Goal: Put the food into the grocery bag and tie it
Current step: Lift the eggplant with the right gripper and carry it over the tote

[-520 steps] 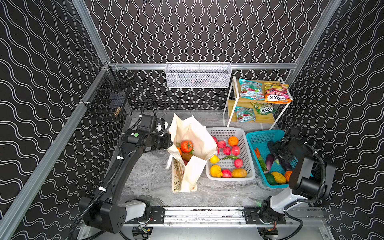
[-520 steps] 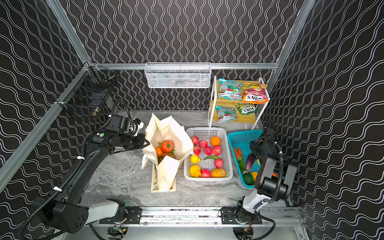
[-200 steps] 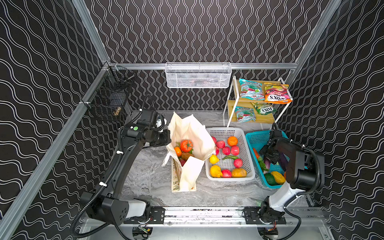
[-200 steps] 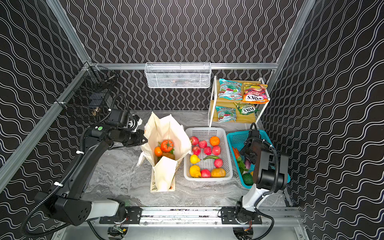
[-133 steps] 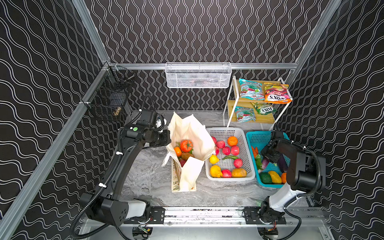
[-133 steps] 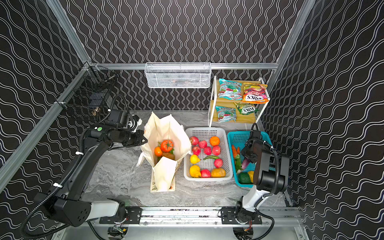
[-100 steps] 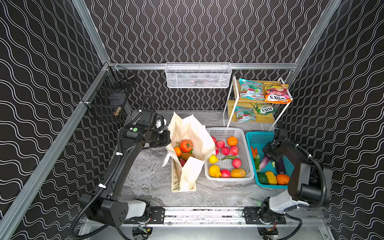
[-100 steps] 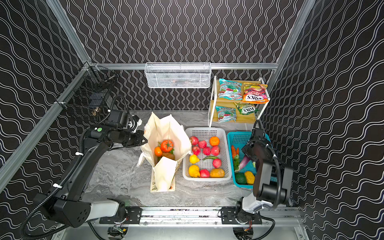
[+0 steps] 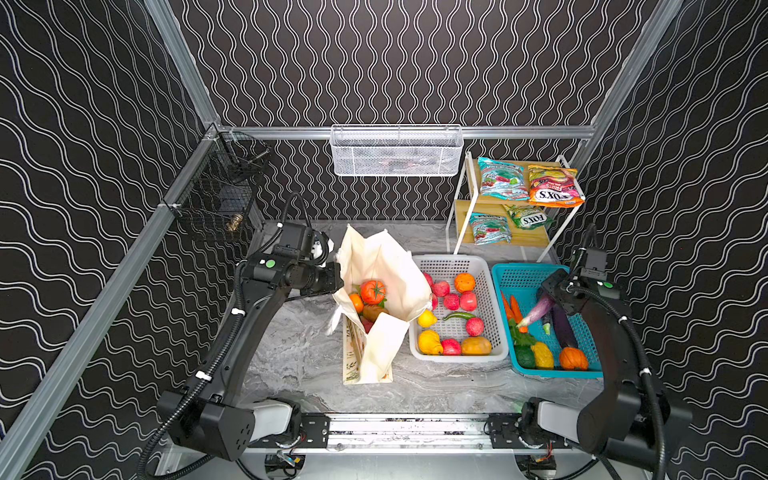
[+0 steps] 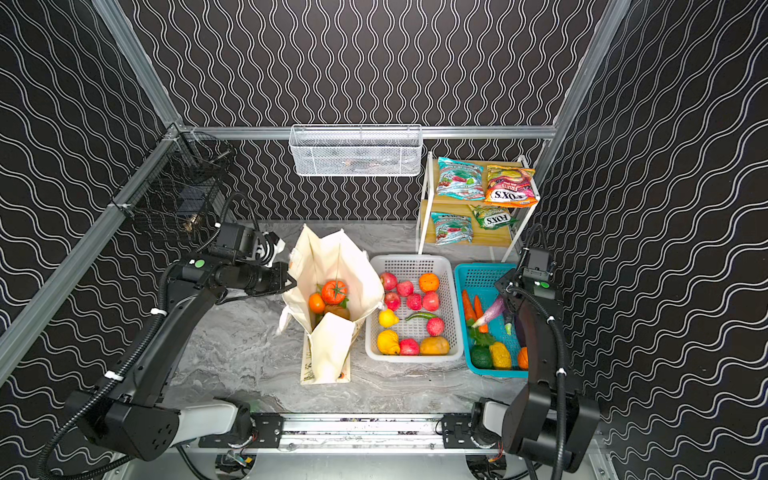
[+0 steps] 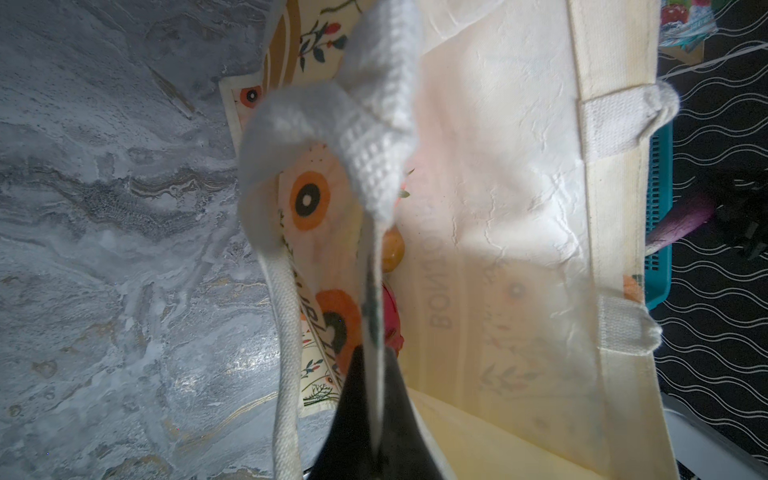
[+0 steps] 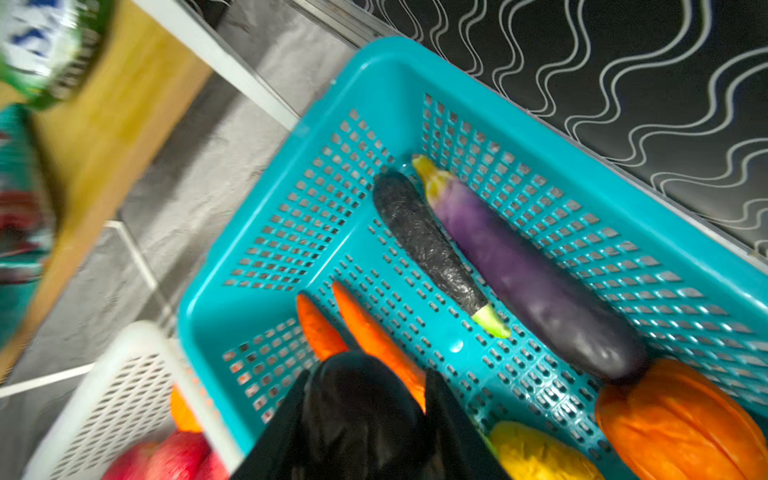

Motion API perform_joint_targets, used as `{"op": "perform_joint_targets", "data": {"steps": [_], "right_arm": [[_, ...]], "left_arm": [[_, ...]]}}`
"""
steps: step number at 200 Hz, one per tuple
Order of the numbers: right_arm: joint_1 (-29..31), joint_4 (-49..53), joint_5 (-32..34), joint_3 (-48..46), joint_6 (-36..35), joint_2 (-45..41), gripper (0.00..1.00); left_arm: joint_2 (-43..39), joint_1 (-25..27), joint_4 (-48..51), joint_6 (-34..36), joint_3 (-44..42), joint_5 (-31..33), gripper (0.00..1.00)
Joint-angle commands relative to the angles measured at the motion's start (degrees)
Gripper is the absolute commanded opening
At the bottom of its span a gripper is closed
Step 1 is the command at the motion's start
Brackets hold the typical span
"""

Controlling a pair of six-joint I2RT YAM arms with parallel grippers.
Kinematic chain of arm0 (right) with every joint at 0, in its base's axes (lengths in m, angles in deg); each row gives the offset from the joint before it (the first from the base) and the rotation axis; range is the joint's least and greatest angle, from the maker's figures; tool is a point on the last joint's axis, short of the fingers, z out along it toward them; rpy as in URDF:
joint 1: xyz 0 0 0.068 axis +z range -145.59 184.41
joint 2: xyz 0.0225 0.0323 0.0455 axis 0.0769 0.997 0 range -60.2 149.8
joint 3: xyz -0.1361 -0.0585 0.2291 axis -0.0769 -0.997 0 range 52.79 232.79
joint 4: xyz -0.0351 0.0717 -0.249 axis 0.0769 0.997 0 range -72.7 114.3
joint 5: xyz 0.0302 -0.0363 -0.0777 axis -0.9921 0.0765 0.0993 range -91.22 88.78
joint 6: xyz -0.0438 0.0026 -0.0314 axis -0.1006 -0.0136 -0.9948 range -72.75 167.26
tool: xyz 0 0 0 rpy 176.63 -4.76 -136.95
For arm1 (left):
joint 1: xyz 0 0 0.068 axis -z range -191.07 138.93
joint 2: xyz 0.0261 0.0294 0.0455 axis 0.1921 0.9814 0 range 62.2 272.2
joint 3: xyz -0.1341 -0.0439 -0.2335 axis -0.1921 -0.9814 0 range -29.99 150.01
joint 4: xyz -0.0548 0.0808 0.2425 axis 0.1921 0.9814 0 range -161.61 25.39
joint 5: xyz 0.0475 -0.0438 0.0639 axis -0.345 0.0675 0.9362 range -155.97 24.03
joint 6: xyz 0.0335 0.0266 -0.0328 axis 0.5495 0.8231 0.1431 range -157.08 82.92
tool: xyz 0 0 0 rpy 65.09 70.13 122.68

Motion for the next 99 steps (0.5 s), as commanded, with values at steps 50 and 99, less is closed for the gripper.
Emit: {"op": "perform_joint_targets", "data": {"steps": [50,99], "right_arm": [[0.69,4.62,-12.53,5.62,3.72,-10.98,0.31],[10.96,3.93,-13.65,11.30,6.78,-14.68,0.31]], "left_arm": [[-0.79,0.00,-2.53,-0.08,-1.39,-1.73,0.00],[-1.22,-0.02,-3.58,-0.73,-2.06,-2.09,0.00]]}}
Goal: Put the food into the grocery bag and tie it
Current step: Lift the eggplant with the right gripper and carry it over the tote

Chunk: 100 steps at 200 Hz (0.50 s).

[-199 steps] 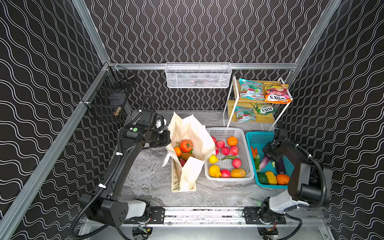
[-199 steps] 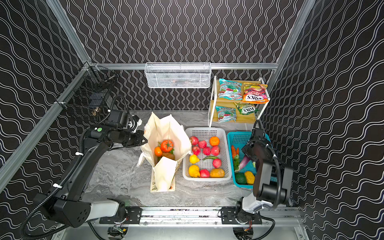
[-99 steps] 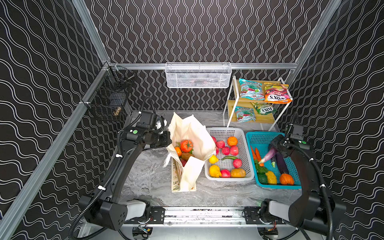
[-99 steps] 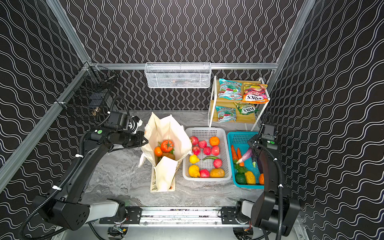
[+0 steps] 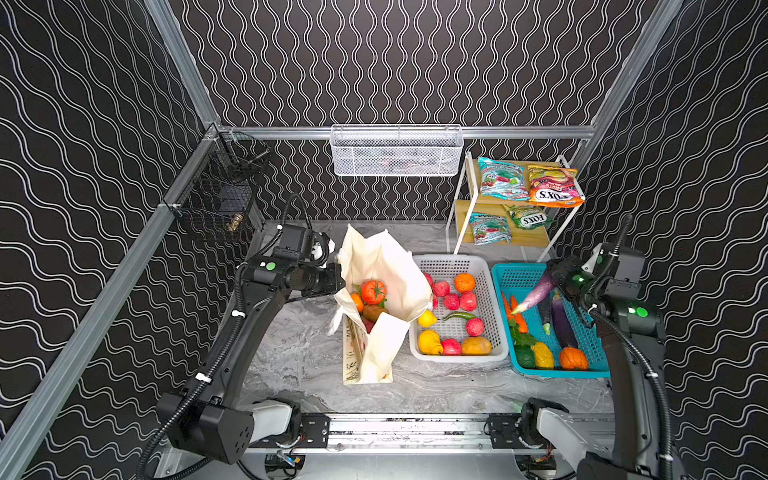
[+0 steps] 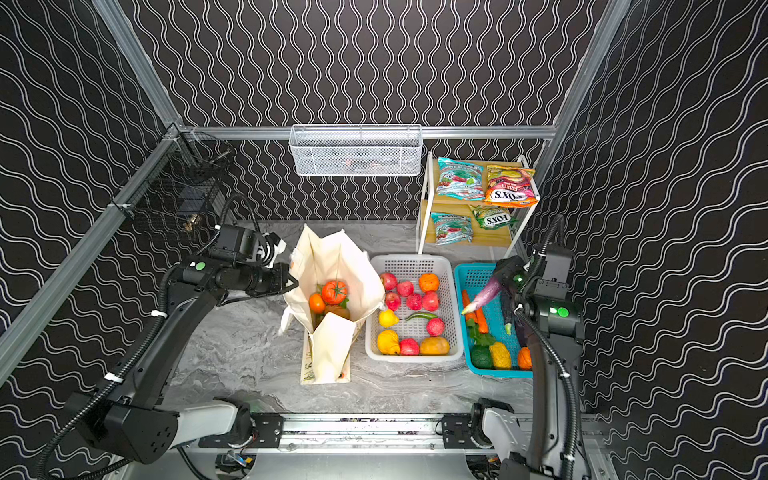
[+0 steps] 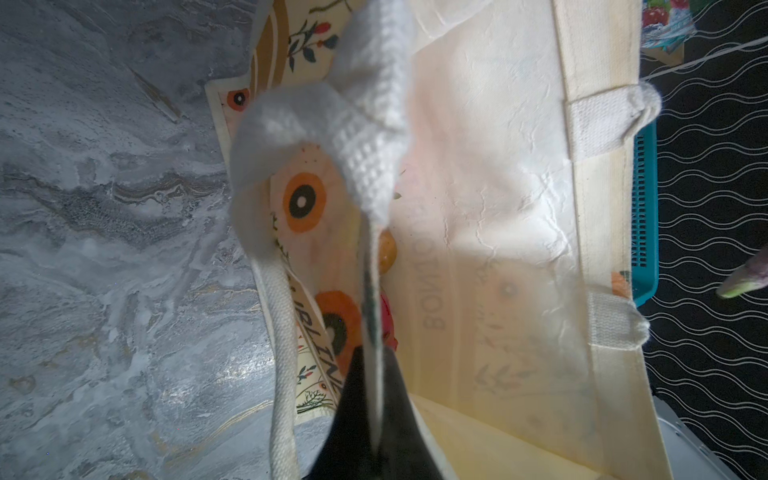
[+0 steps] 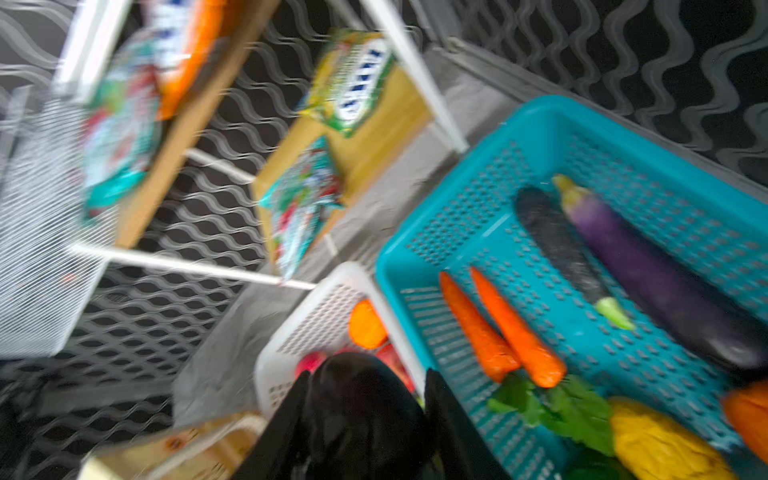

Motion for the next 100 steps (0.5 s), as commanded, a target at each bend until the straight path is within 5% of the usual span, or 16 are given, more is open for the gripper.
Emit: {"op": "perform_joint_targets", "data": {"steps": [1,100], "right_arm": [[5.13,0.11,-1.01,2.57,2.67,-0.47,0.31],[43.95,-7.03,17.77,17.08,8.15,13.70,0.31]], "left_arm": [[-0.52,0.02,-1.42,-0.56,-0.32,-0.76,0.00],[-1.36,0.03,-1.78,-1.28,-1.20,-1.10,0.00]]}}
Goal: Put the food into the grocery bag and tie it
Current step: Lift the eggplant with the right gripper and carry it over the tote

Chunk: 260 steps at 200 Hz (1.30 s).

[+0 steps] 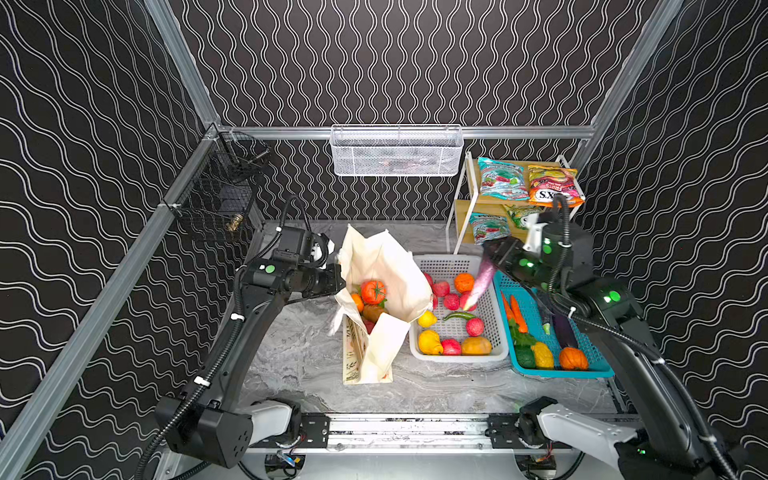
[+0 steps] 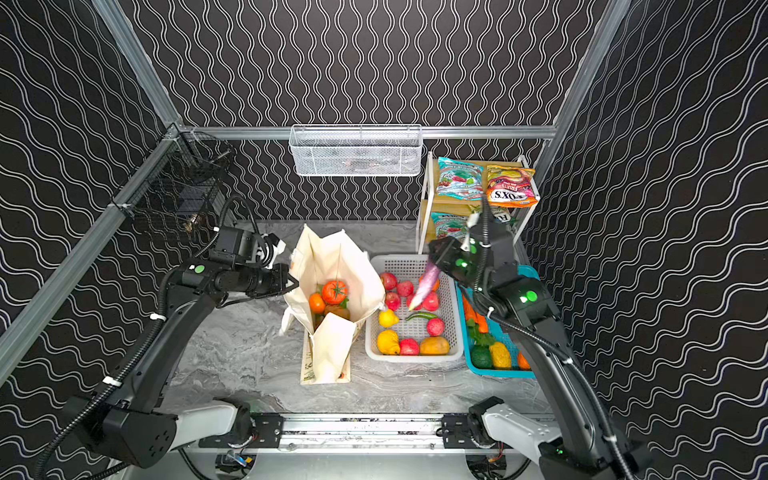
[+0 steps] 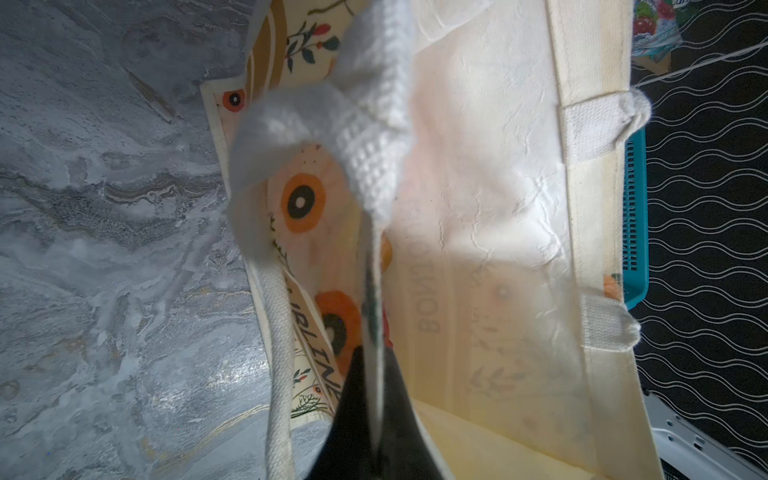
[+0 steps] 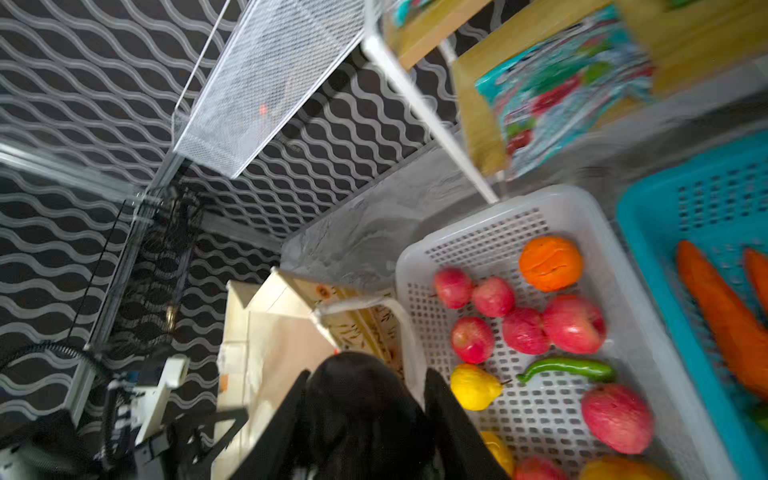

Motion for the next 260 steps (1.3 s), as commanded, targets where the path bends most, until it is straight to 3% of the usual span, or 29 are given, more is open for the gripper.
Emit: {"op": "perform_joint_targets", "data": {"steps": [1,38,75,123,234,260], "right_arm": [[7.11,-4.14,7.61,4.34,0.95,4.67,0.31],[16.49,-2.82,13.32,14.44,-0.33,17.14,0.33],[19.69,-8.13,13.91,17.63,-2.27,24.15,0.33],[23.44,-7.95,15.63,25.69,-5.98,35.04,0.33],[29.31,-14.31,13.38,12.15,-1.97,40.06,0.35],[29.32,-13.08,11.39,13.73,-2.13,44.41,0.36]], "left_arm": [[-0.38,0.00,-0.58,-0.04,0.06,-0.78,0.00],[-0.45,0.13,-0.33,-0.50,0.31,-1.35,0.00],[-0.81,0.17,0.39,-0.22,0.43,-1.70,0.00],[-1.87,0.23,-0.49,-0.92,-0.90,-2.32,0.00],[-1.08,0.23,-1.23,-1.64,2.20,-2.23,0.00],[-1.14,0.24,-1.80,-1.89,1.83,-2.57,0.00]]}}
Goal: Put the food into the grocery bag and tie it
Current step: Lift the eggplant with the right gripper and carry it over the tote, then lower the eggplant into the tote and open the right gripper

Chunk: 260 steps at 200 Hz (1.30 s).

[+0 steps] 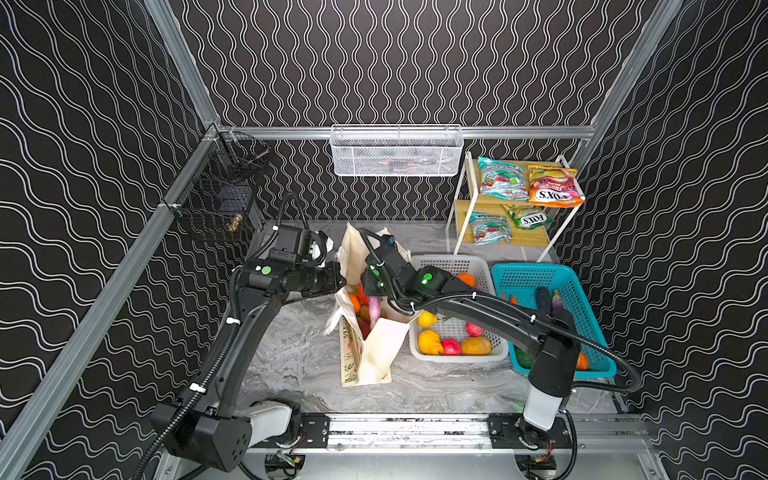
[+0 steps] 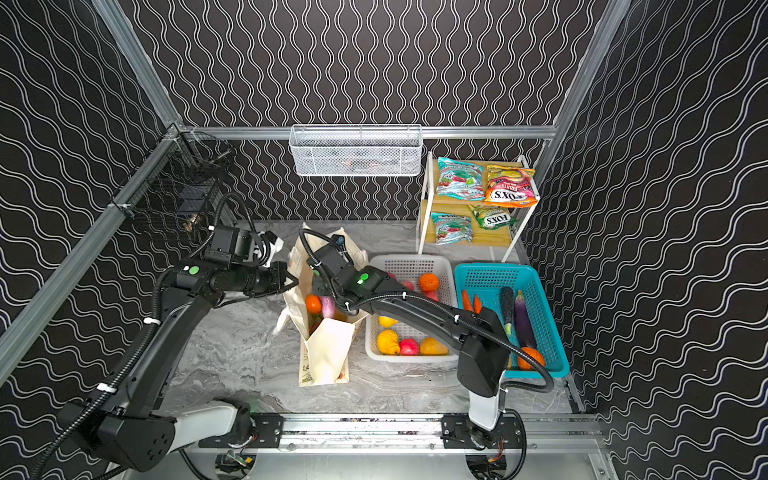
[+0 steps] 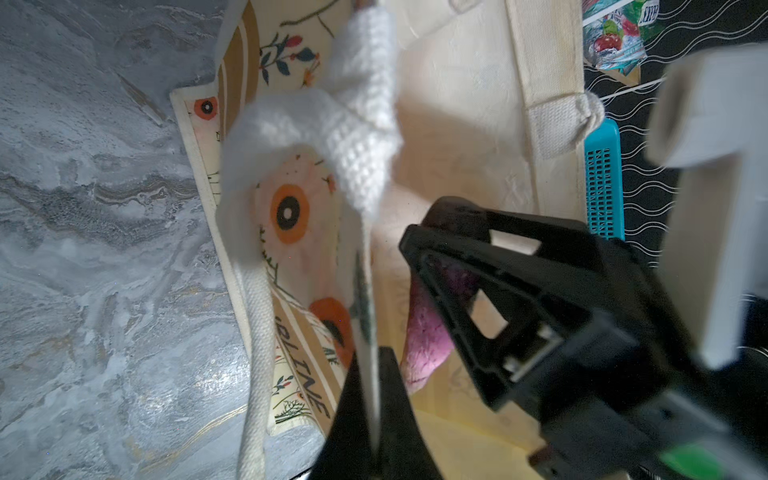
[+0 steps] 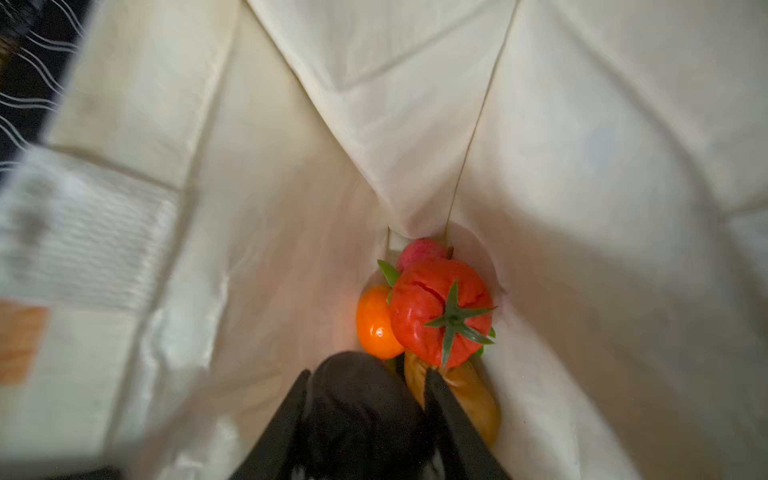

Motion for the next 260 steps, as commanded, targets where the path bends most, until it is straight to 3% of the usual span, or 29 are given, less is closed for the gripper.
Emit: {"op": "perform_joint_targets", "data": {"steps": [1,78,120,167,188,260], "right_arm": [[0.05,-1.26,-2.02,1.25,1.04,3.36,0.37],[-0.43,-0.09,-3.64,5.20,-0.07,13.06,0.44],[-1.35,1.05,-3.48,4.22,-0.19,15.01,0.56],[-1.40,4.22,-1.93,6.51,-2.61,14.84,0.79],[-1.35,4.22,-1.84,6.78,-3.87,13.21,0.98],[-1.39,7.49,3.24,8.49,-6.39,2.49,0.99]], "left_arm": [[-0.17,0.00,-2.42,-0.36,0.19,-1.72,0.00],[-0.92,0.04,-1.37,0.39,0.35,-0.85,0.00],[-1.25,-0.02,-1.19,0.47,0.30,-0.85,0.00],[-1.37,0.03,-1.32,0.57,-0.24,-0.59,0.00],[-1.19,0.00,-1.49,0.48,-0.59,-0.33,0.00],[-0.14,-0.02,-1.29,0.21,0.01,-0.33,0.00]]}}
